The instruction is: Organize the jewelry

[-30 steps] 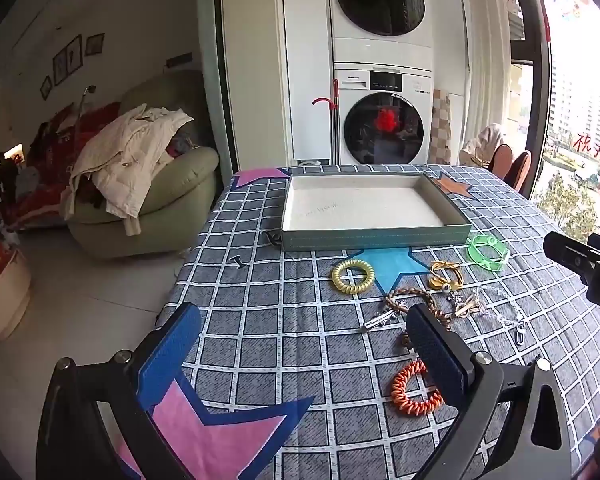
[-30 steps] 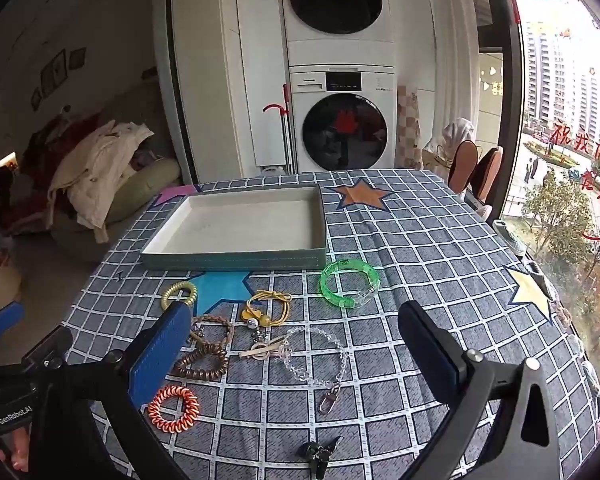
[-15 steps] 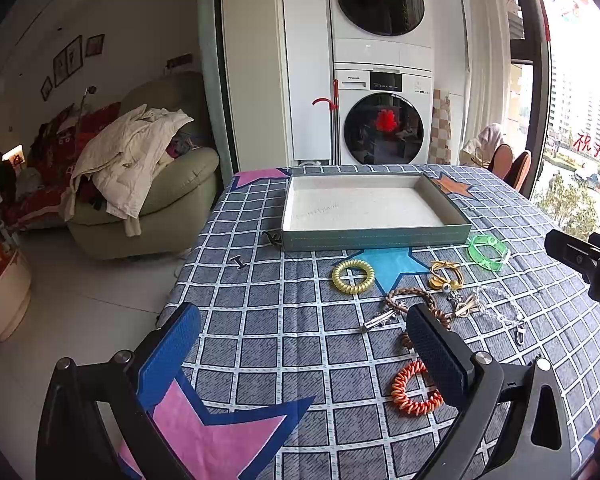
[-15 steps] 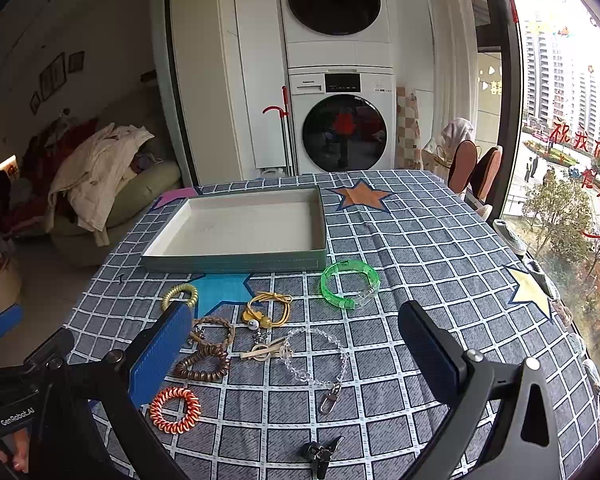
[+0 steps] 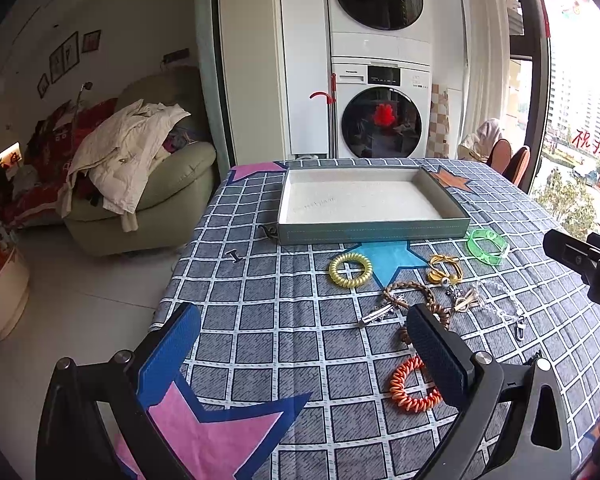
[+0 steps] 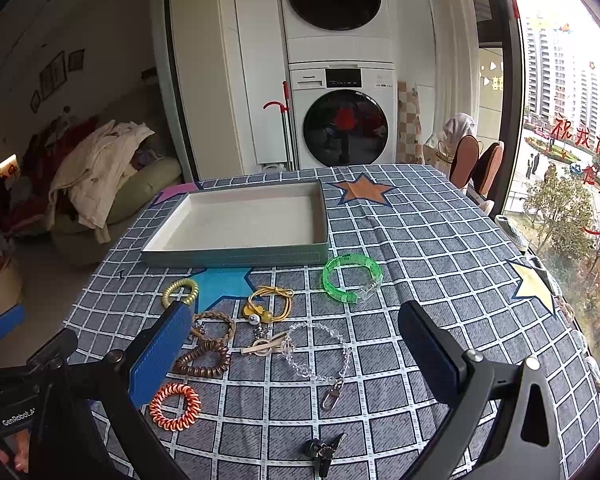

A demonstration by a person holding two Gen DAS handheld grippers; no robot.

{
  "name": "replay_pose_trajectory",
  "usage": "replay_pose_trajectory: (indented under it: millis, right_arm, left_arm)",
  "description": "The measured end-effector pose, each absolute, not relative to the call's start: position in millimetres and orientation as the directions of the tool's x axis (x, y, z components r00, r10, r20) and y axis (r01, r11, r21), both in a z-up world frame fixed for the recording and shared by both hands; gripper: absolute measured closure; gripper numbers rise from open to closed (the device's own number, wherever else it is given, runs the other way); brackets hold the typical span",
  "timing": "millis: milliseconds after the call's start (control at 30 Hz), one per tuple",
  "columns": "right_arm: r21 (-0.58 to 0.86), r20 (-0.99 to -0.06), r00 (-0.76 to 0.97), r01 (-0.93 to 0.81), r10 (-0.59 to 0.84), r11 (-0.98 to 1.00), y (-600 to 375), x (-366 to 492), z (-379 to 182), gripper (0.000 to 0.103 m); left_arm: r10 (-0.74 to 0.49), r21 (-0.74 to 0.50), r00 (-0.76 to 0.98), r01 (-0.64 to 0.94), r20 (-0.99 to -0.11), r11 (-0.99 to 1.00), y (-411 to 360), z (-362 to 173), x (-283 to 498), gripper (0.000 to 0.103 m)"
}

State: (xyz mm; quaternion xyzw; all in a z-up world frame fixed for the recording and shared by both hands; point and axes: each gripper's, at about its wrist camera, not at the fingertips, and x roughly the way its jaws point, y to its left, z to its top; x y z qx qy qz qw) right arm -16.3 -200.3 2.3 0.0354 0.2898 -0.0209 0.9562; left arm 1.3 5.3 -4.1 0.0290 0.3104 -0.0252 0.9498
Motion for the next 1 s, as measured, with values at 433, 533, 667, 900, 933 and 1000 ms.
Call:
replay_pose_trajectory:
  millis: [433,533,667,900,933,1000]
  right_arm:
    - [0.057,-0.561,0.828,0.06,-0.018,0.997,-201.9,-15.4,-0.7,0.0]
    - [0.06,-0.563,0.826,0.062,-0.017,0.996,-203.6,-14.3,-2.6,0.0]
    - [0.06,-0.566,0.824,0.063,-0.017,0.996,-203.5,-13.2,-5.7,0.0]
    - [0.061,-0.567,0.823,0.062,-0.017,0.996,-202.7,-13.7,-5.7,0.0]
    - [0.061,-0.568,0.823,0.062,-0.017,0.996,-202.4,-13.8,-5.7,0.0]
    - [0.06,-0.568,0.823,0.063,-0.018,0.996,-202.4,-13.7,-6.2,0.0]
  left_arm:
    - [-0.031,0.036,0.8,0.066,-0.599,0.997,2.3,-7.0,5.4,0.0]
    - [-0.033,0.035,0.799,0.068,-0.6,0.997,2.6,-7.1,5.7,0.0]
    - [-0.033,0.035,0.798,0.068,-0.602,0.997,2.6,-8.0,5.5,0.0]
    - [-0.038,0.029,0.79,0.07,-0.612,0.997,3.3,-11.1,6.3,0.0]
    - [-0.037,0.031,0.79,0.07,-0.612,0.997,3.4,-11.5,6.1,0.0]
    - [-0.036,0.032,0.79,0.07,-0.612,0.997,3.3,-12.0,6.6,0.0]
